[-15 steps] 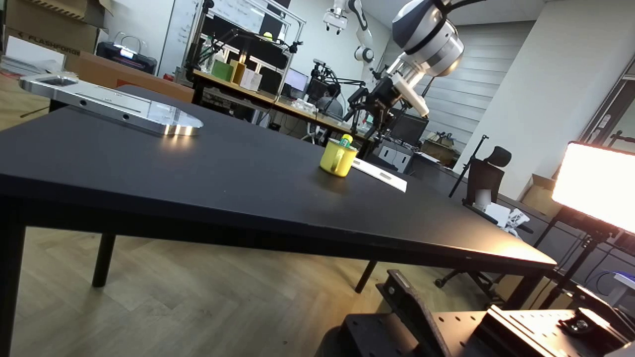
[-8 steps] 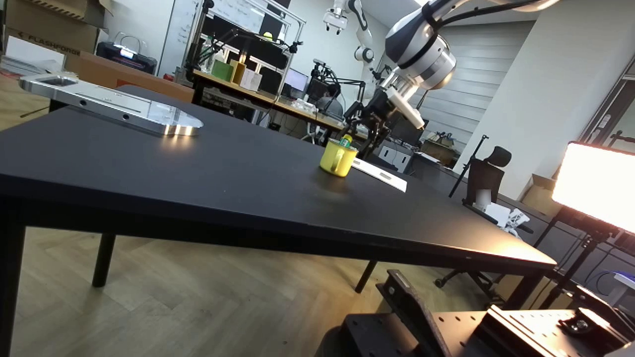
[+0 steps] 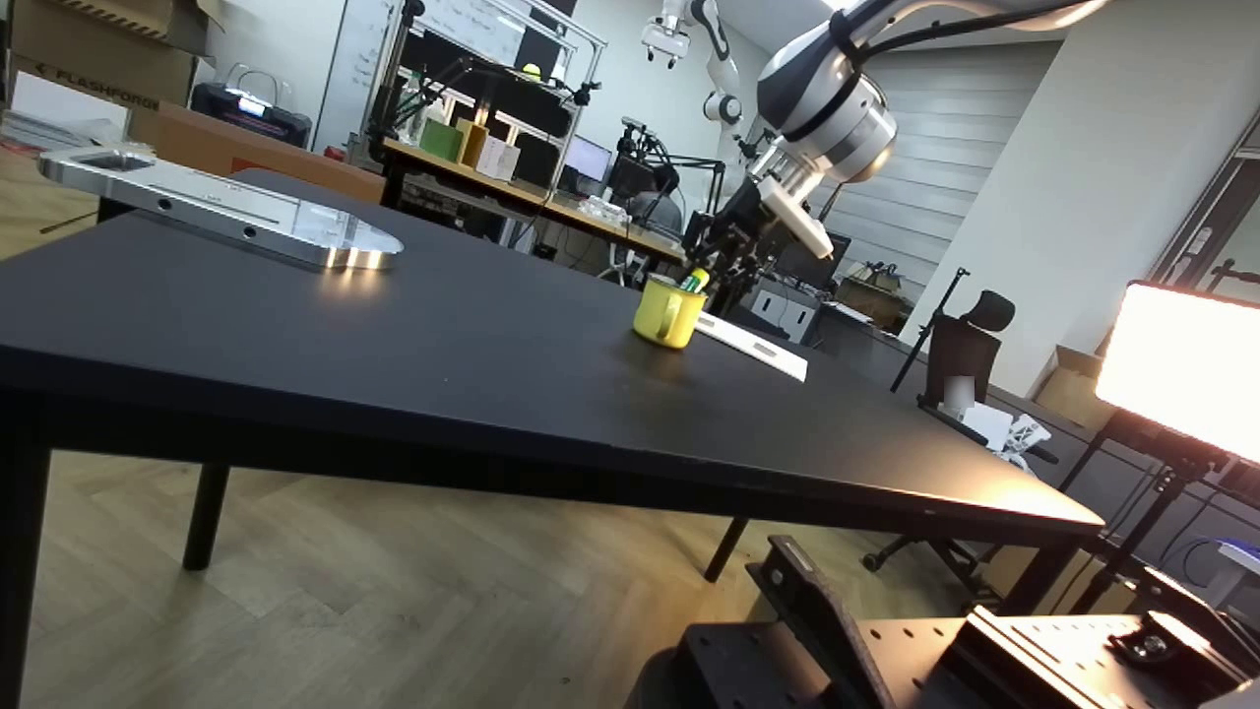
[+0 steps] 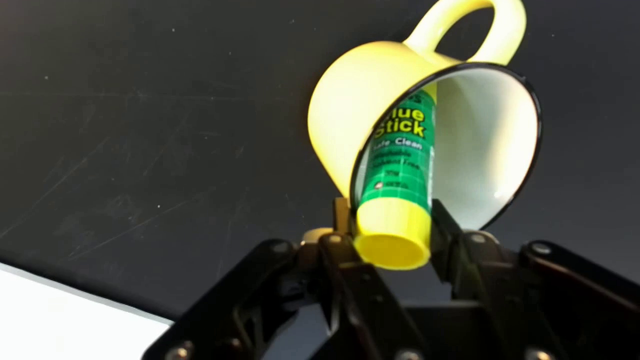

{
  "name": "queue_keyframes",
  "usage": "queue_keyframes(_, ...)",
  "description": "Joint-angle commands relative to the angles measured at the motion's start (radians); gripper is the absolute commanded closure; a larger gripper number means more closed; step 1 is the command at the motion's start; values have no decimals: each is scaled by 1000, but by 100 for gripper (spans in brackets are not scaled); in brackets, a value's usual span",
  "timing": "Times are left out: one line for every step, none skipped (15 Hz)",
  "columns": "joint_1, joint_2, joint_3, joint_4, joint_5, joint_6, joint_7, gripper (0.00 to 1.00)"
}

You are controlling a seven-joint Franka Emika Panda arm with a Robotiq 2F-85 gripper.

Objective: Remove the glue stick from the mug and put it on the table

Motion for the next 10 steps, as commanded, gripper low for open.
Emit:
queue_keyframes(-8, -4, 14, 12, -28, 9, 4, 86)
queue_keyframes(-8, -5, 14, 11, -34, 8, 6, 88)
queue_keyframes(-7, -6, 14, 11, -42, 8, 8, 88)
queue_keyframes(-8, -7, 15, 11, -44, 4, 8, 88)
queue_keyframes(-9, -7, 14, 11, -47, -1, 10, 38)
queue_keyframes(-10, -7, 13, 12, -52, -6, 11, 37)
queue_keyframes(-11, -8, 12, 16, -56, -14, 13, 32)
queue_keyframes(-11, -10, 10, 18, -60, -22, 16, 24)
queue_keyframes(-12, -11, 11, 20, -60, -29, 13, 19)
queue_keyframes(-12, -12, 11, 22, -60, -35, 14, 12)
